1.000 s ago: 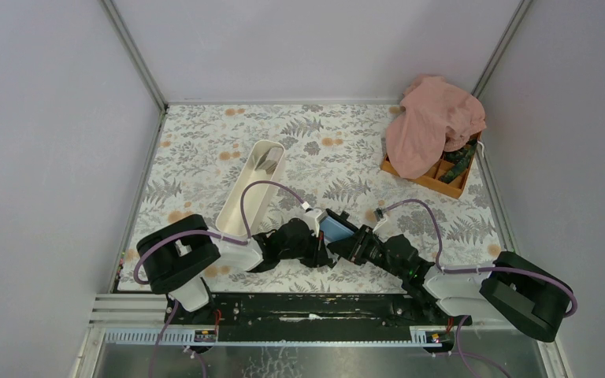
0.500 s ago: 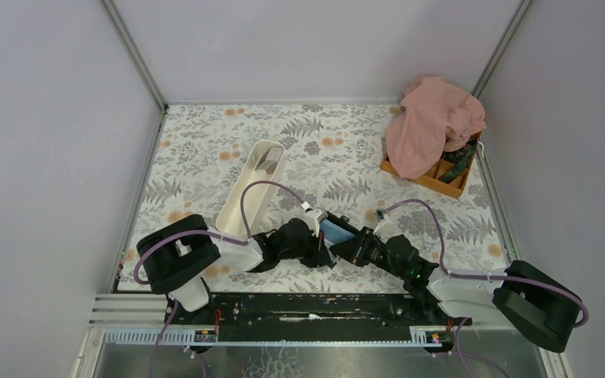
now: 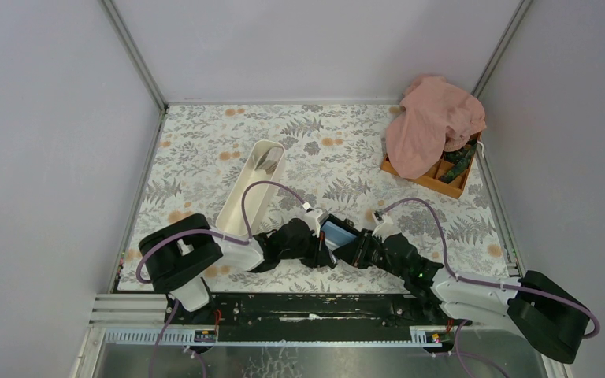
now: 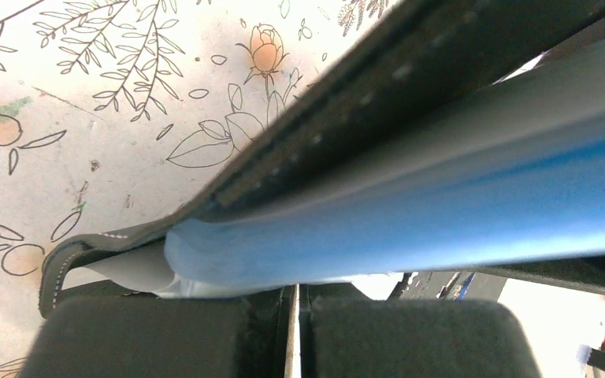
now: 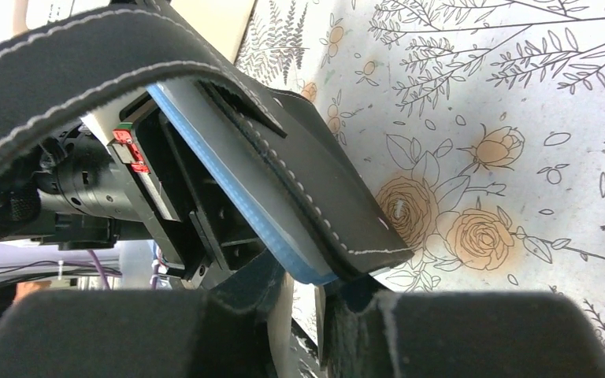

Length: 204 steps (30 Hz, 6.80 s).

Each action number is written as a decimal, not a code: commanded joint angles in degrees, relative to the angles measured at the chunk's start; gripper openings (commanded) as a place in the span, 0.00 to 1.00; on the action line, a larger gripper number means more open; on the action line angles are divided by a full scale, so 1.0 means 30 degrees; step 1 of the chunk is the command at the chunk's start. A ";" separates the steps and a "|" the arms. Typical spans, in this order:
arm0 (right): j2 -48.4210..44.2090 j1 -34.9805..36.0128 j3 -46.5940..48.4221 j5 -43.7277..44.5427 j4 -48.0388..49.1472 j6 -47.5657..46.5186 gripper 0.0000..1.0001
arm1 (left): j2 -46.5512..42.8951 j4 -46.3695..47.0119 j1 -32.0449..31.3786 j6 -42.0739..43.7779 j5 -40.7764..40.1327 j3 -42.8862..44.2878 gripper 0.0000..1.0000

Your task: Take the credit cards out of the card holder

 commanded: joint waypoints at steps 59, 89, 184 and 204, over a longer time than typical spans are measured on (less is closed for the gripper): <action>0.0283 0.1112 0.6101 0.3014 -1.2840 -0.7795 0.06 | 0.1539 -0.0392 0.0001 -0.0092 0.0513 -0.0140 0.00; -0.1754 0.1117 0.6154 0.3255 -1.3608 -0.7087 0.20 | 0.2097 0.0057 0.0087 -0.0224 0.0992 0.0088 0.00; -0.5424 0.0806 0.7283 0.2519 -1.7372 -0.8053 0.00 | 0.3775 0.9623 0.3559 -0.2845 0.3285 -0.2017 0.00; -0.8046 0.0708 0.8078 0.5464 -1.8276 -0.8076 0.00 | -0.5751 0.0855 0.3181 0.1857 -0.3389 -0.0774 0.92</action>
